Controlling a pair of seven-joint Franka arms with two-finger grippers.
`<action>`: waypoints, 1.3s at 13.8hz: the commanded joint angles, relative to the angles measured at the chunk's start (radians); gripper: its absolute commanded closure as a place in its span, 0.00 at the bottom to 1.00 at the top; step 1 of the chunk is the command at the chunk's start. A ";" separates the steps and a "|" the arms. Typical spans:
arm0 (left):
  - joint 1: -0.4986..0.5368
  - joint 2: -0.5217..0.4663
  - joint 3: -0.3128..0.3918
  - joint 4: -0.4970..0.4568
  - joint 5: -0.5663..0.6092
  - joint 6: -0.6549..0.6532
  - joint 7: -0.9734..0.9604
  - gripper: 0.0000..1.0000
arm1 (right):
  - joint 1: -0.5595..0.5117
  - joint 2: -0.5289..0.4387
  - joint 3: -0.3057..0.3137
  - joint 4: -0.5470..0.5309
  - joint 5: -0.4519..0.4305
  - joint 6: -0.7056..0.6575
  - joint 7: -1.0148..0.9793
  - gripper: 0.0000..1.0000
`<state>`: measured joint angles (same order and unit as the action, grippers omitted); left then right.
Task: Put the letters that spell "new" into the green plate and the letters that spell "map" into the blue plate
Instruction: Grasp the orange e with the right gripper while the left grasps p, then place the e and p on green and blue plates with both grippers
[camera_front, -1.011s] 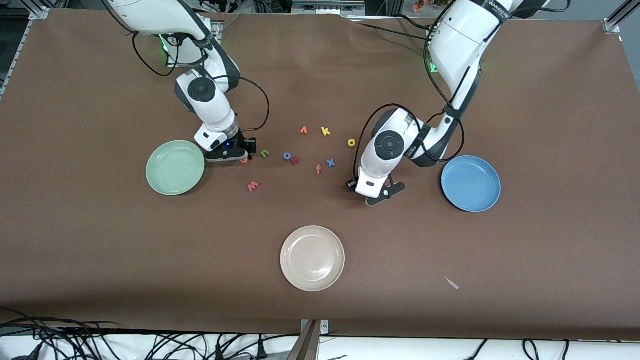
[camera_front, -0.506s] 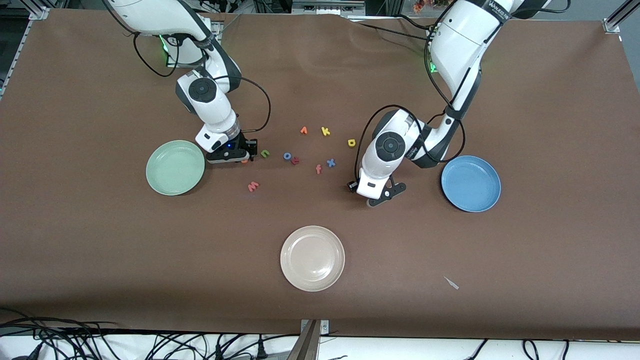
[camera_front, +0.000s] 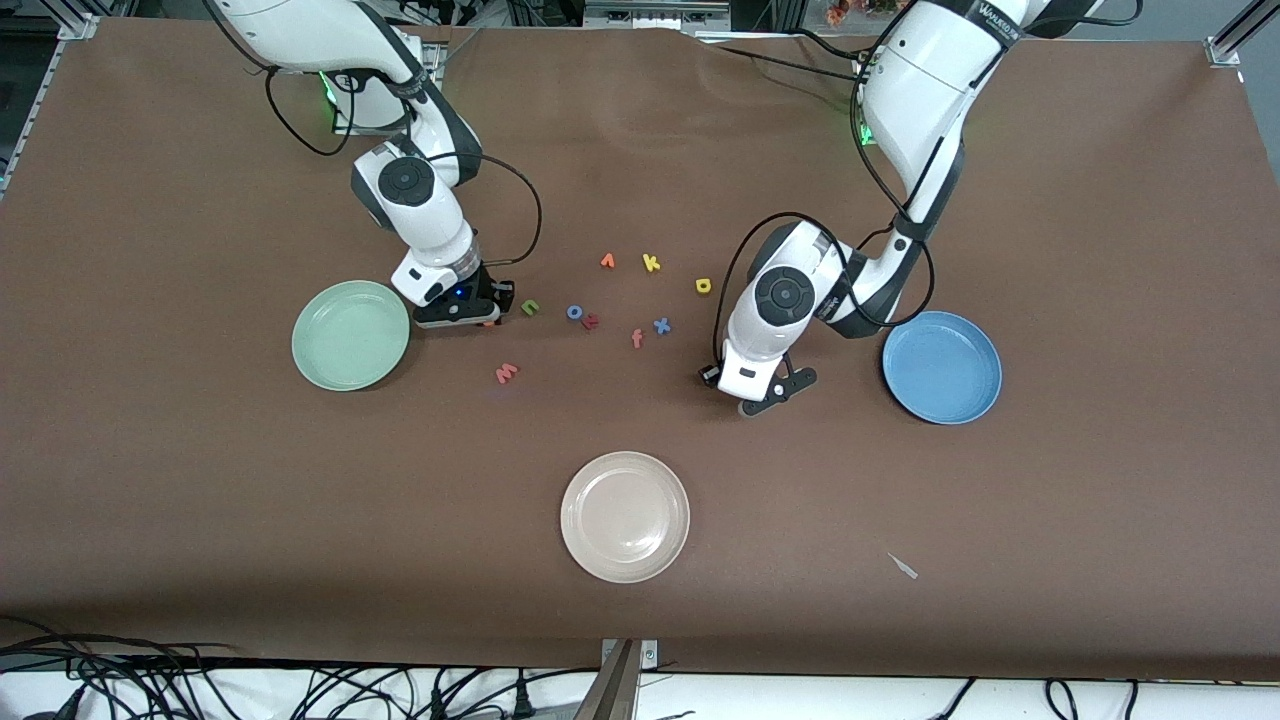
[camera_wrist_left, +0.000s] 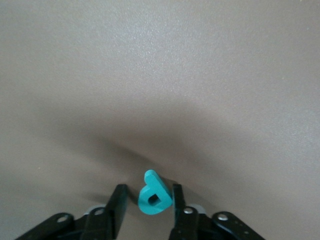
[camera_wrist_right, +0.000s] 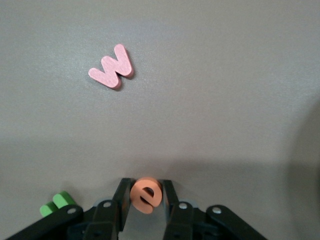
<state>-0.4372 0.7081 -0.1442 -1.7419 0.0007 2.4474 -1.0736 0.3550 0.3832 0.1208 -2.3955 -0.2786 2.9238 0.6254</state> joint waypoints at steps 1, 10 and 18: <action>-0.012 0.021 0.012 0.030 -0.002 -0.001 -0.008 0.64 | 0.004 0.026 -0.003 0.012 -0.021 0.014 0.008 0.80; 0.012 0.008 0.014 0.100 0.004 -0.120 0.015 0.88 | -0.002 -0.145 -0.127 0.052 -0.039 -0.257 -0.244 0.85; 0.136 -0.084 0.012 0.145 0.002 -0.461 0.427 0.89 | -0.004 -0.221 -0.362 0.018 -0.028 -0.350 -0.592 0.69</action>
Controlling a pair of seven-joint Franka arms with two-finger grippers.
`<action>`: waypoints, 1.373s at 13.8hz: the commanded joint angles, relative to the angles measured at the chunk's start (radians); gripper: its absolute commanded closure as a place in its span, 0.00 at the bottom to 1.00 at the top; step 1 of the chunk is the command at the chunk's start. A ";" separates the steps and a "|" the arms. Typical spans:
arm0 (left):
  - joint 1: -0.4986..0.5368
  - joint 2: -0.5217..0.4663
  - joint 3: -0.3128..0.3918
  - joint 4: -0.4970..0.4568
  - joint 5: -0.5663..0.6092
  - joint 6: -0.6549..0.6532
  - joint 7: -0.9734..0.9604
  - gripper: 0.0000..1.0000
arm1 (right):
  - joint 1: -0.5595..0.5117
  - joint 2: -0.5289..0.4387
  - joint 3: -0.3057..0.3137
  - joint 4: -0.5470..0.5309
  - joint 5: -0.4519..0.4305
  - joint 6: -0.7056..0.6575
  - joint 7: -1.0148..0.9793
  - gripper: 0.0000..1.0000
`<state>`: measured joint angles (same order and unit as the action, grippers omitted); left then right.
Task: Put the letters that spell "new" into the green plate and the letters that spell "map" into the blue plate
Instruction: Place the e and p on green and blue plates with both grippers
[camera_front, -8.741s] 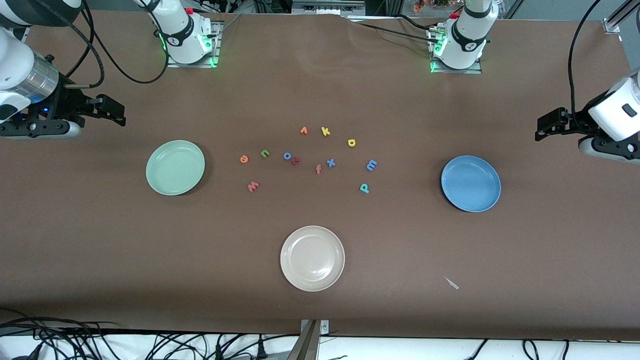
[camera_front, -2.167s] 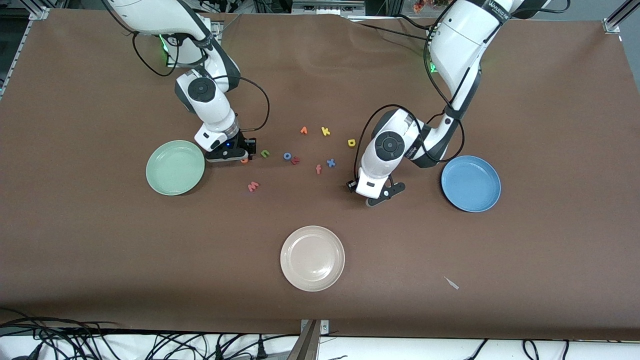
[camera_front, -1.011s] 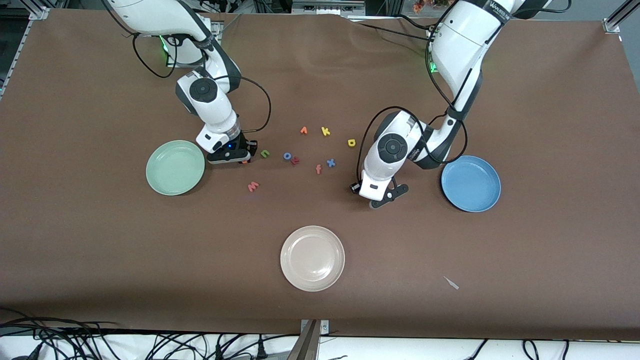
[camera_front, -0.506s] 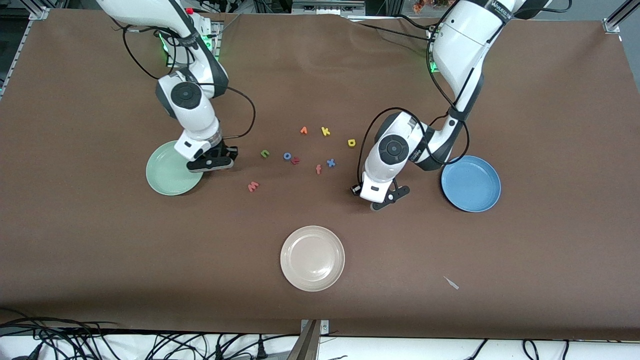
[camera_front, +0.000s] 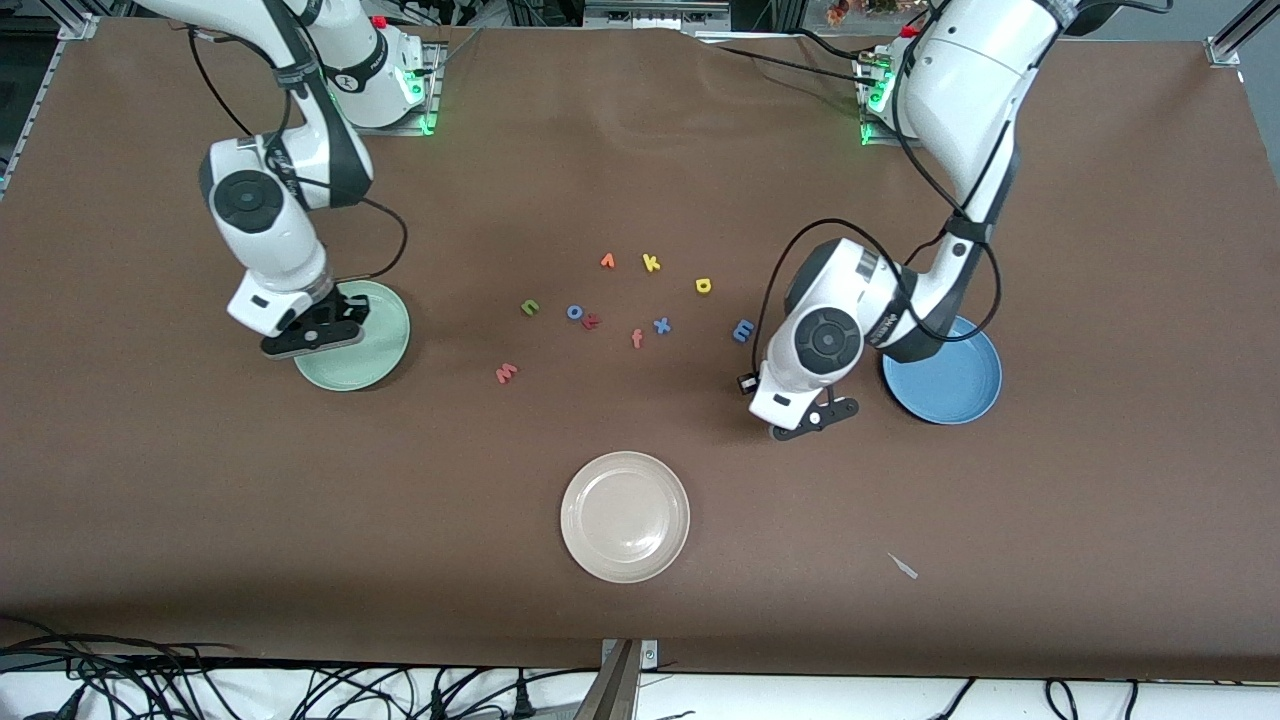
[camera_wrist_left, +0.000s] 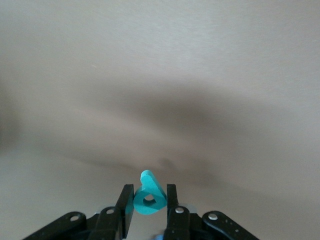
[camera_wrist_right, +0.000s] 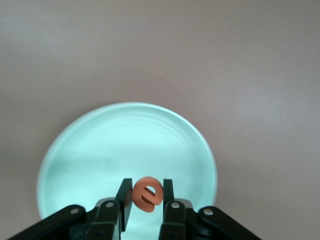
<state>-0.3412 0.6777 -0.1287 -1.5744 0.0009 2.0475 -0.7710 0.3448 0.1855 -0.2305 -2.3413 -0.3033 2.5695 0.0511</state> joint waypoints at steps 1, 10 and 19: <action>0.063 -0.076 -0.003 -0.042 0.002 -0.073 0.183 0.89 | 0.006 -0.023 -0.010 -0.039 0.001 0.008 -0.010 0.59; 0.231 -0.277 -0.003 -0.341 0.021 0.020 0.552 0.89 | 0.008 -0.012 0.141 -0.020 0.006 0.020 0.303 0.37; 0.347 -0.323 -0.006 -0.549 0.091 0.236 0.751 0.82 | 0.014 0.227 0.345 0.301 0.096 0.032 0.403 0.05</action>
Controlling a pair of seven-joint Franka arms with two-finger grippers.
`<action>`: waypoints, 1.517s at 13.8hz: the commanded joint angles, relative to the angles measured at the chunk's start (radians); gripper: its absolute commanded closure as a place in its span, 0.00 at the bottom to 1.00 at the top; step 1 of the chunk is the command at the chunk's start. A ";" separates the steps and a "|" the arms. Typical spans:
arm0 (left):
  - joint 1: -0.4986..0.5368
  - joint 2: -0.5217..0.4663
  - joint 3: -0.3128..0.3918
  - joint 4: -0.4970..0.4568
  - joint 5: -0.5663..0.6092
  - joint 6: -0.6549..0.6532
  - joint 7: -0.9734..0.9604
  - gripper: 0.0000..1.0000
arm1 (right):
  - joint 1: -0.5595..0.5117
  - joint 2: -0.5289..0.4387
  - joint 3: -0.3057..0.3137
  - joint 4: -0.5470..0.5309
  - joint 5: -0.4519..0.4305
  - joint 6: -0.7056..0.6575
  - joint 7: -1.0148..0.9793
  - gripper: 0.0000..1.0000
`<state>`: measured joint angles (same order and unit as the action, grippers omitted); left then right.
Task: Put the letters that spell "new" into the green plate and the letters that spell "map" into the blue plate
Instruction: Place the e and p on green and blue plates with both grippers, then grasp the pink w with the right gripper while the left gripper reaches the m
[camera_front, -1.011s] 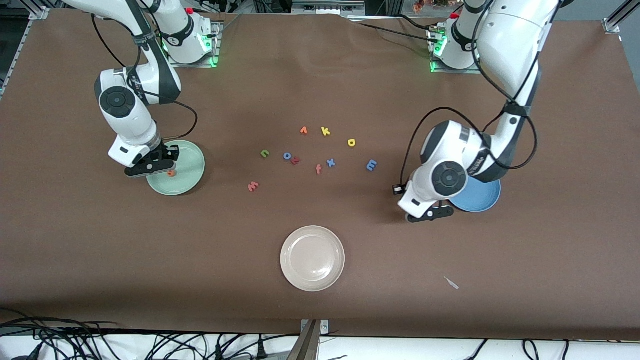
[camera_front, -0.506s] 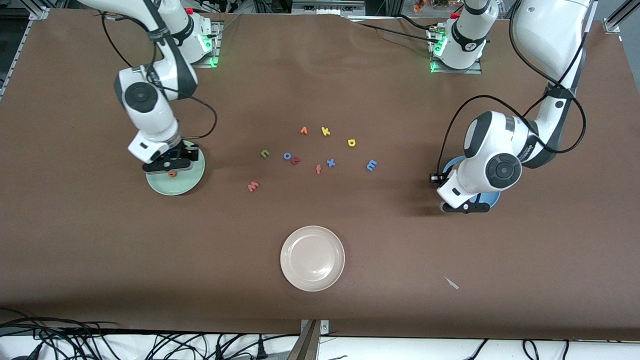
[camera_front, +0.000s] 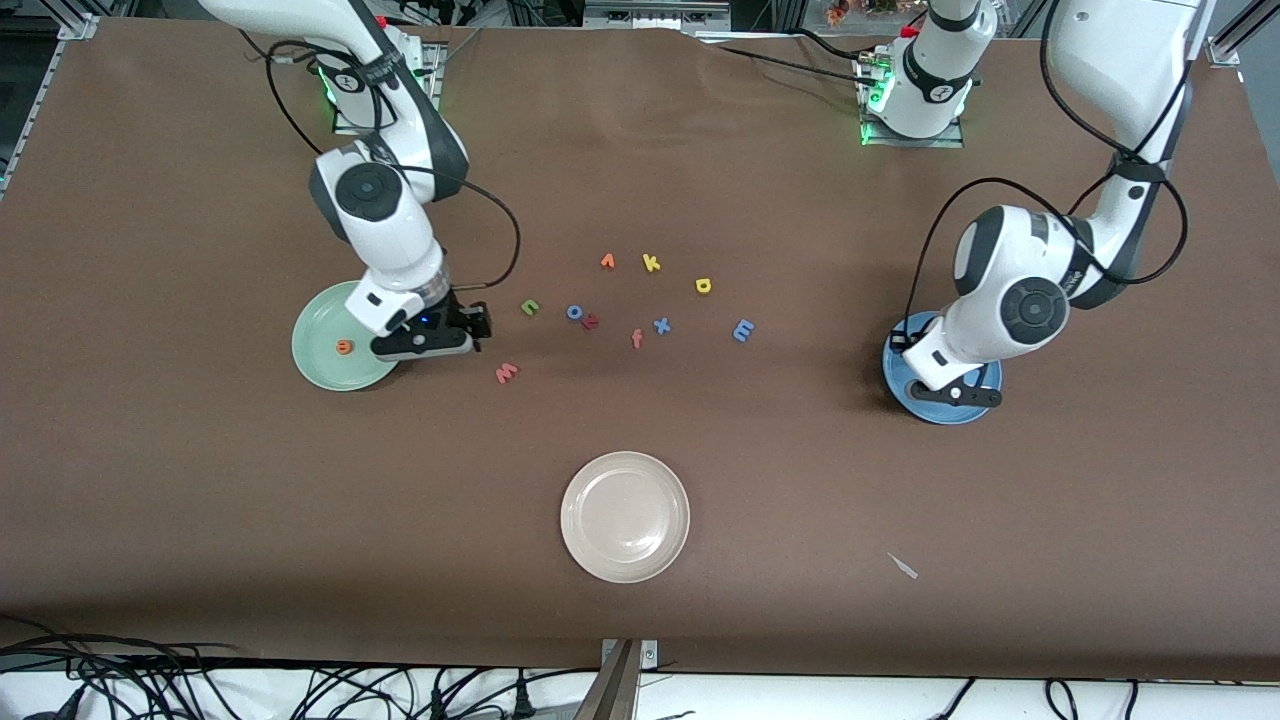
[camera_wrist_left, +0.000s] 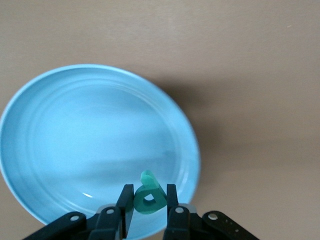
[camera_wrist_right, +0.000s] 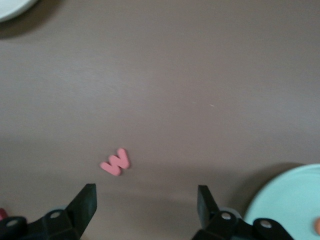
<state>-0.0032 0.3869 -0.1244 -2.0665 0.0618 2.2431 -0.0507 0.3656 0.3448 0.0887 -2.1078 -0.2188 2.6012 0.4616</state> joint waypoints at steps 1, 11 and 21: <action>0.009 -0.029 -0.011 -0.061 0.032 0.050 0.034 0.69 | -0.007 0.089 0.039 0.081 0.012 0.004 -0.009 0.02; -0.023 -0.010 -0.064 0.002 -0.051 0.019 0.157 0.00 | 0.004 0.183 0.037 0.039 -0.002 0.242 -0.222 0.02; -0.141 0.107 -0.187 0.133 -0.062 0.036 0.088 0.00 | 0.003 0.191 0.017 -0.040 -0.004 0.343 -0.274 0.08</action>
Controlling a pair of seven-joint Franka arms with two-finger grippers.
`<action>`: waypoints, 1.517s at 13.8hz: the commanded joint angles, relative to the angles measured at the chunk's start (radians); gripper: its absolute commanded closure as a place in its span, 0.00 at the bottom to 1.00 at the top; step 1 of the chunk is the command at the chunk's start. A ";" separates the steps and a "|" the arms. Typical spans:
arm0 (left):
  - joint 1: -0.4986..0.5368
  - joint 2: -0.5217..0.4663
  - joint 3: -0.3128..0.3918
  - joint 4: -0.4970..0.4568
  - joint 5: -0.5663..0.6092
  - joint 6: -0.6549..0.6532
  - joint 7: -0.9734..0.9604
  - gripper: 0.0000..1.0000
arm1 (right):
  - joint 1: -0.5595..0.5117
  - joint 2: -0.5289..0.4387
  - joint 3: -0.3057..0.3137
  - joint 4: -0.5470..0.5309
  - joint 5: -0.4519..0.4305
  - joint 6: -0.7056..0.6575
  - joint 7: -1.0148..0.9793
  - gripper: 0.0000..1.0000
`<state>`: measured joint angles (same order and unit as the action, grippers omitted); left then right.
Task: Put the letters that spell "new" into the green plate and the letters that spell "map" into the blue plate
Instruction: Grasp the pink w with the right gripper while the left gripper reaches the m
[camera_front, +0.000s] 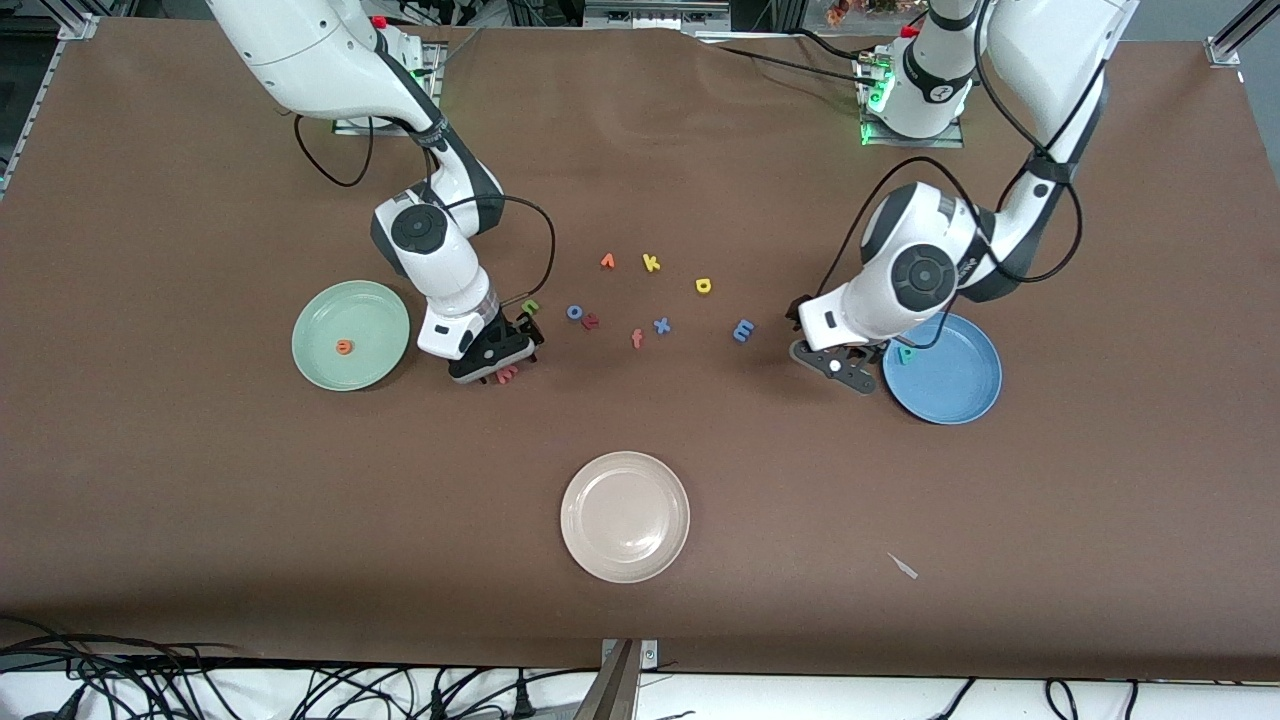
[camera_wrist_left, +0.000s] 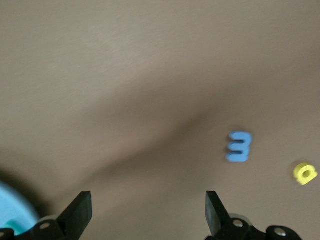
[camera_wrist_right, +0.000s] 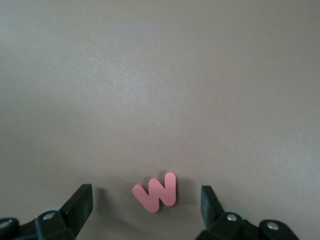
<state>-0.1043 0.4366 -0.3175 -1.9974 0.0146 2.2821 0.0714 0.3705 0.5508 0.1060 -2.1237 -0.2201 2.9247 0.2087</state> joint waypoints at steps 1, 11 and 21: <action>-0.067 0.077 0.008 0.081 -0.013 -0.003 -0.079 0.00 | -0.002 -0.014 0.000 -0.025 -0.002 0.019 -0.022 0.10; -0.195 0.152 0.011 0.088 0.203 0.088 -0.361 0.00 | -0.002 -0.014 0.000 -0.028 -0.001 0.014 -0.020 0.45; -0.225 0.177 0.012 0.075 0.205 0.103 -0.407 0.17 | -0.002 -0.014 0.000 -0.022 -0.001 0.014 -0.017 0.80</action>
<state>-0.3155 0.6081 -0.3140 -1.9285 0.1826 2.3838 -0.3050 0.3696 0.5446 0.1029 -2.1336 -0.2201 2.9264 0.1992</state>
